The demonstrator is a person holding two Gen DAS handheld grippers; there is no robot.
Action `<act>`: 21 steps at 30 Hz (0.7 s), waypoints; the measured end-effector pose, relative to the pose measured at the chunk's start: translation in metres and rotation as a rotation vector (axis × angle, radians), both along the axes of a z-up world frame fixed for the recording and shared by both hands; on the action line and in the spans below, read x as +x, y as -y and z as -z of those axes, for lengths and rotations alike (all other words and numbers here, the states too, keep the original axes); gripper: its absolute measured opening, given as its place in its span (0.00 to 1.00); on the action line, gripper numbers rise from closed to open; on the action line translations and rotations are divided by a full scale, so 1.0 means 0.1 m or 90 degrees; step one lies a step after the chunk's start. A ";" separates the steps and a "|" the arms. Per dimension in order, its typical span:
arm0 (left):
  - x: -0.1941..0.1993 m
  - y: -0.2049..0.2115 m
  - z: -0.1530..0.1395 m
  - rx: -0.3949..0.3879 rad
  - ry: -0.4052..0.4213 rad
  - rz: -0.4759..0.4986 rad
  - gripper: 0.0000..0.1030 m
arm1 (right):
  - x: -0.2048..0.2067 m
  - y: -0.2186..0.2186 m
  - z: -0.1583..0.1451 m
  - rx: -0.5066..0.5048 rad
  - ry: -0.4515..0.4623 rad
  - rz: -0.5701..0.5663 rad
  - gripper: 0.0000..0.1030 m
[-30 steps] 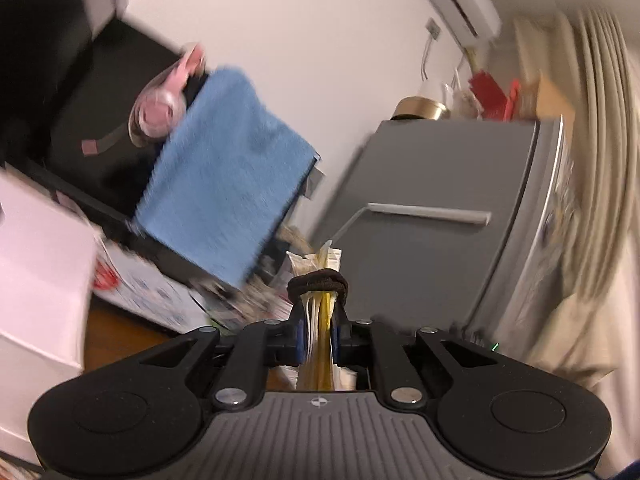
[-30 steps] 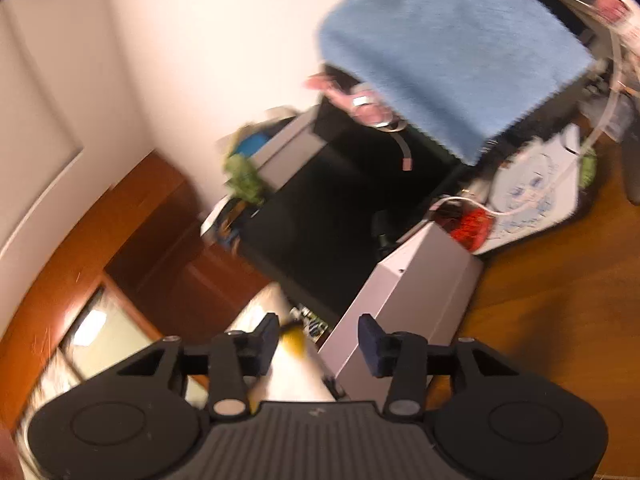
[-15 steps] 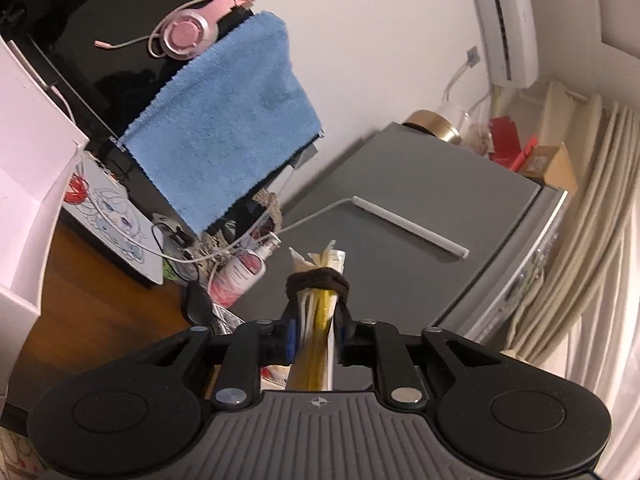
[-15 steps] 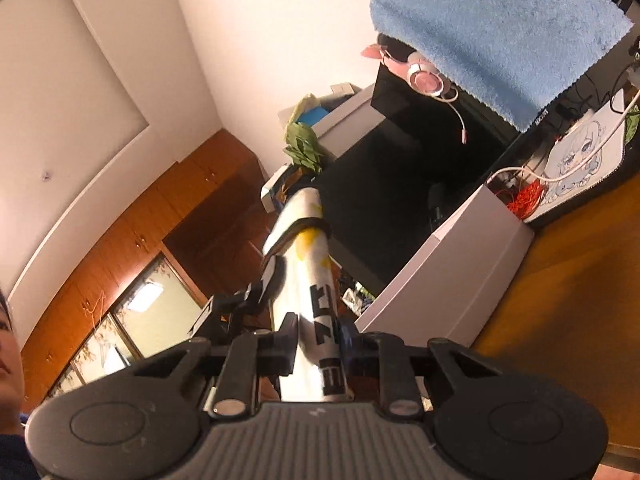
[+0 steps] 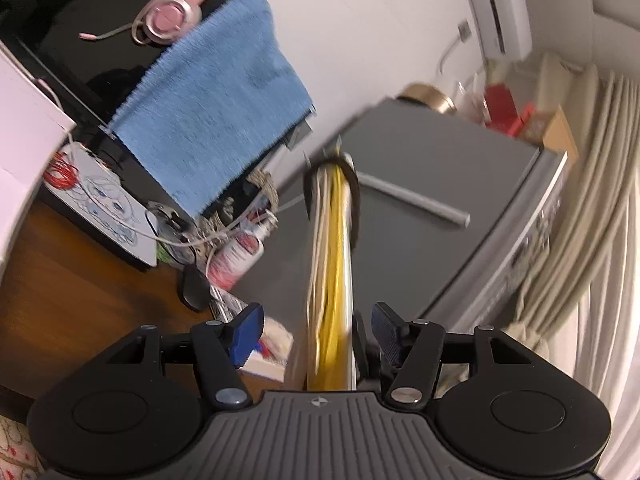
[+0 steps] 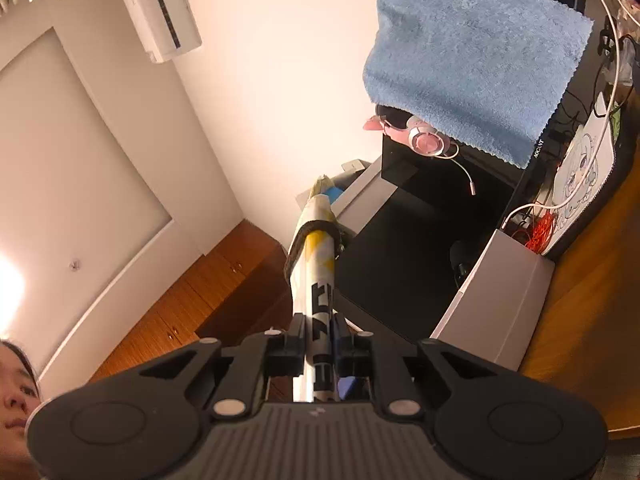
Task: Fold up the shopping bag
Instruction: 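Slide the hair tie down the strip with the right gripper while the left gripper holds it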
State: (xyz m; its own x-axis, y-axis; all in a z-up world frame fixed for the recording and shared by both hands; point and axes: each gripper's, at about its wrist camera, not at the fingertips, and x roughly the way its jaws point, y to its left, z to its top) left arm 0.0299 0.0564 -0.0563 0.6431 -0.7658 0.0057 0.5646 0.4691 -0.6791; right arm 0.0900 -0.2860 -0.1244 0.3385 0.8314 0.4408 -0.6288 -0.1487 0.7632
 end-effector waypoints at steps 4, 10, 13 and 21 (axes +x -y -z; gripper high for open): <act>0.01 0.10 0.02 0.023 -0.002 0.001 0.28 | 0.01 0.00 0.02 0.009 -0.007 0.001 0.12; -0.02 0.13 0.02 0.030 0.014 0.008 0.14 | 0.02 0.01 0.07 0.014 -0.021 0.004 0.12; -0.05 0.15 0.00 0.041 0.019 -0.003 0.13 | 0.03 0.00 0.07 0.008 -0.020 0.007 0.16; -0.15 0.24 -0.13 0.175 0.059 -0.146 0.13 | -0.10 0.22 -0.19 -0.119 -0.014 0.178 0.30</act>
State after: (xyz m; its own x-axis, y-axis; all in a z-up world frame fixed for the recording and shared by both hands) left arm 0.0145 0.0324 -0.0435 0.8048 -0.5824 -0.1143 0.4765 0.7489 -0.4604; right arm 0.0803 -0.3081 -0.1058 0.5725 0.7707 0.2796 -0.6085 0.1709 0.7749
